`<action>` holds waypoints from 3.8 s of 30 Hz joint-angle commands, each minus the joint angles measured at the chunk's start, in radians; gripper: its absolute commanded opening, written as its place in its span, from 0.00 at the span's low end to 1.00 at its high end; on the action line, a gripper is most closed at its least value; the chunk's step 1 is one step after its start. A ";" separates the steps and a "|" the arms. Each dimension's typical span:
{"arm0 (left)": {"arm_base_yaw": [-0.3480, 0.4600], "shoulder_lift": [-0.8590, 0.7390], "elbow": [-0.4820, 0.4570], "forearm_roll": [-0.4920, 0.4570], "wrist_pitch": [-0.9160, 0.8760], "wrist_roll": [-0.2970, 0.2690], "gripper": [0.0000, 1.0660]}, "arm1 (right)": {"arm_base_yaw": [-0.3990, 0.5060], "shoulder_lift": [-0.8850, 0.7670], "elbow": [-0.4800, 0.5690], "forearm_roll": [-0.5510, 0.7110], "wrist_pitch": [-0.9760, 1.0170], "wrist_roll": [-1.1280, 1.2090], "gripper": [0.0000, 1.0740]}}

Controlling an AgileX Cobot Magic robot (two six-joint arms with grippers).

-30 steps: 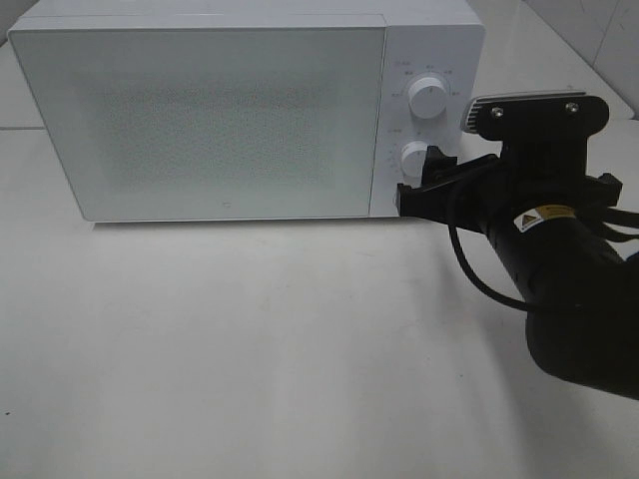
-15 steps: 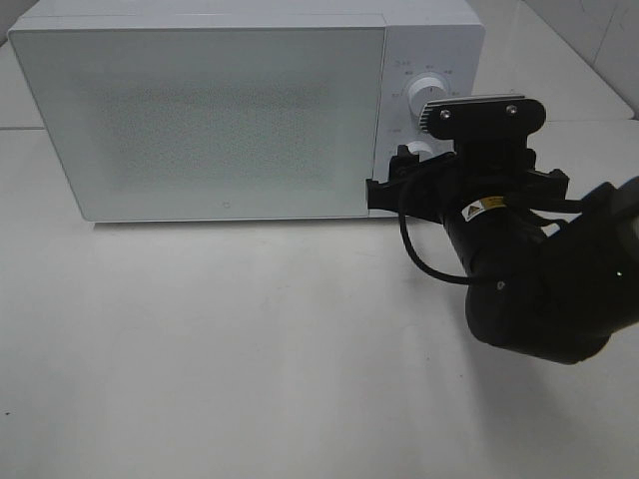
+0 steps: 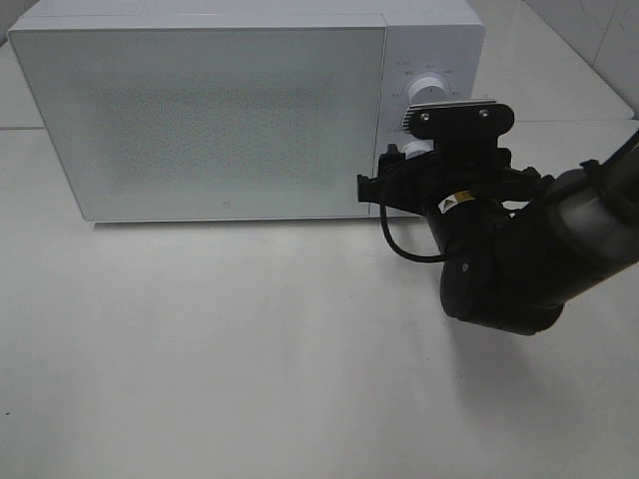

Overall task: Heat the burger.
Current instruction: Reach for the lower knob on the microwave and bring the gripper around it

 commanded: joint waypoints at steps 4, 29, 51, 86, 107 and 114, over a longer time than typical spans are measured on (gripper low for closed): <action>0.000 -0.029 0.003 -0.003 -0.010 -0.004 0.94 | -0.011 0.032 -0.042 -0.020 -0.087 0.008 0.71; 0.000 -0.025 0.003 -0.003 -0.010 -0.004 0.94 | -0.027 0.075 -0.087 -0.017 -0.098 0.027 0.32; 0.000 -0.025 0.003 -0.003 -0.010 -0.004 0.94 | -0.027 0.075 -0.087 -0.017 -0.150 0.070 0.08; 0.000 -0.025 0.003 -0.003 -0.010 -0.004 0.94 | -0.027 0.063 -0.087 -0.080 -0.158 0.930 0.06; 0.000 -0.025 0.003 -0.003 -0.010 -0.004 0.94 | -0.027 0.063 -0.111 0.003 -0.157 1.332 0.01; 0.000 -0.025 0.003 -0.003 -0.010 -0.004 0.94 | -0.027 0.063 -0.119 0.025 -0.157 1.442 0.01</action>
